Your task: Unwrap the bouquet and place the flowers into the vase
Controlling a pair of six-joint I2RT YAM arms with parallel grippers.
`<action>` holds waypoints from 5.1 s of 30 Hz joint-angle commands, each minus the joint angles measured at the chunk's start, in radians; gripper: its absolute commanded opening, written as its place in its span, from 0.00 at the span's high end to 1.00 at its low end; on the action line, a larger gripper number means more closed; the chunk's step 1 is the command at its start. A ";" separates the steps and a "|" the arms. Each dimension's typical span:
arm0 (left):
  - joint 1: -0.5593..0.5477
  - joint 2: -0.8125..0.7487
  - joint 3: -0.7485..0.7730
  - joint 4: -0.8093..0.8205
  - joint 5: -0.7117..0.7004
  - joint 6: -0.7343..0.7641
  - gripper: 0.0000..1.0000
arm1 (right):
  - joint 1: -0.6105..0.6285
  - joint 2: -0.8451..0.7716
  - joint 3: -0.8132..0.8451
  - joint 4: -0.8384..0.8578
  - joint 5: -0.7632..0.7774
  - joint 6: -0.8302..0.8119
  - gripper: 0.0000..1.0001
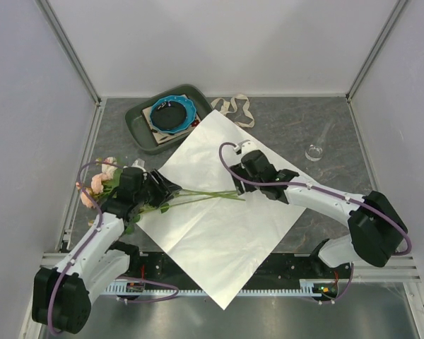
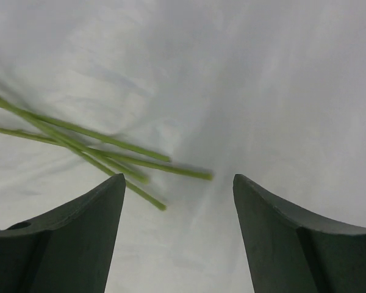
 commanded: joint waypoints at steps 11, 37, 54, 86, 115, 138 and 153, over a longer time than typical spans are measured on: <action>0.023 0.114 0.047 0.028 -0.151 -0.415 0.49 | 0.069 -0.043 0.003 0.144 -0.156 -0.028 0.23; 0.020 0.306 0.027 0.197 -0.301 -0.473 0.77 | 0.071 -0.200 -0.143 0.139 -0.131 -0.055 0.26; 0.019 -0.059 0.009 0.057 -0.341 -0.411 0.98 | 0.069 -0.206 -0.091 0.102 -0.153 -0.036 0.25; -0.302 0.059 0.180 0.439 0.578 0.407 0.98 | -0.090 -0.198 0.119 0.520 -1.024 0.490 0.36; -0.348 -0.042 0.223 0.252 0.400 0.472 0.36 | -0.066 -0.184 0.436 0.037 -0.426 0.133 1.00; -0.348 -0.188 0.206 0.191 0.299 0.484 0.28 | -0.392 0.110 1.360 -0.003 0.484 -0.530 1.00; -0.348 -0.150 0.214 0.197 0.287 0.495 0.30 | -0.561 0.138 1.281 0.009 0.361 -0.420 1.00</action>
